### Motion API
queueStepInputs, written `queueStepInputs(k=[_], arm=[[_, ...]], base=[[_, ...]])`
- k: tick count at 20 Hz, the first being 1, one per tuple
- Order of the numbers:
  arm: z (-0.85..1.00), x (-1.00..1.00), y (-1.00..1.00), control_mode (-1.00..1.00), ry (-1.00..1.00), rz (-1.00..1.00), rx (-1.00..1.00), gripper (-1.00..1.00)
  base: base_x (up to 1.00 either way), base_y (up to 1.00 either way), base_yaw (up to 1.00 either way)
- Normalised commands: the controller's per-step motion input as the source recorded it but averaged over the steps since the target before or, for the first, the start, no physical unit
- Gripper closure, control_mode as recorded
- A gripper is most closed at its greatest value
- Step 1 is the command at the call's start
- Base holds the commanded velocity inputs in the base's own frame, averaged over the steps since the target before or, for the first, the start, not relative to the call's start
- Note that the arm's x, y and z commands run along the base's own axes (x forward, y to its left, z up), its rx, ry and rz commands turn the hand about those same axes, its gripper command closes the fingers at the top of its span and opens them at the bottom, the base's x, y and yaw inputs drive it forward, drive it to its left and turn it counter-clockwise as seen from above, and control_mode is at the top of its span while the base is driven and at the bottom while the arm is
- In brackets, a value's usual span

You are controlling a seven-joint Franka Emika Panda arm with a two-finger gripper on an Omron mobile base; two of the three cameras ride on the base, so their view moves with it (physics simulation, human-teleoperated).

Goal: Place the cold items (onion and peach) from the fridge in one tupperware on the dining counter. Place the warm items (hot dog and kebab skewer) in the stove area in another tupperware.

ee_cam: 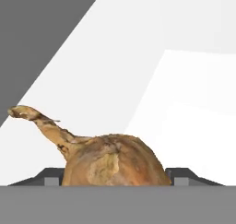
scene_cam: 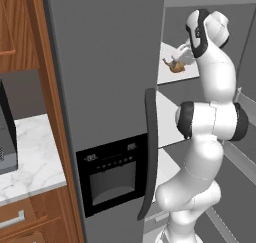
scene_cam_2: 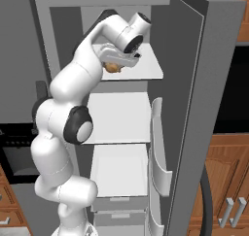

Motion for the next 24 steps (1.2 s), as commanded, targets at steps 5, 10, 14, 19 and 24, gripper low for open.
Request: queueStepInputs(k=[5, 10, 14, 19, 24], arm=[[-0.04, -0.31, 0.09, -1.0, -0.19, 0.01, 0.0, 1.0], [-0.03, -0.42, 0.28, -1.0, -0.21, 0.0, 0.0, 1.0], [0.01, -0.58, 0.13, -1.0, -0.06, -0.01, 0.0, 1.0], [0.08, -0.74, -0.01, -1.0, -0.06, -0.05, 0.0, 1.0], [0.24, -0.76, -0.1, -1.0, -0.04, -0.08, 0.01, 1.0]], base=[[0.0, 0.0, 0.0], [0.0, 0.0, 0.0], [0.0, 0.0, 0.0], [0.0, 0.0, 0.0], [0.0, 0.0, 0.0]])
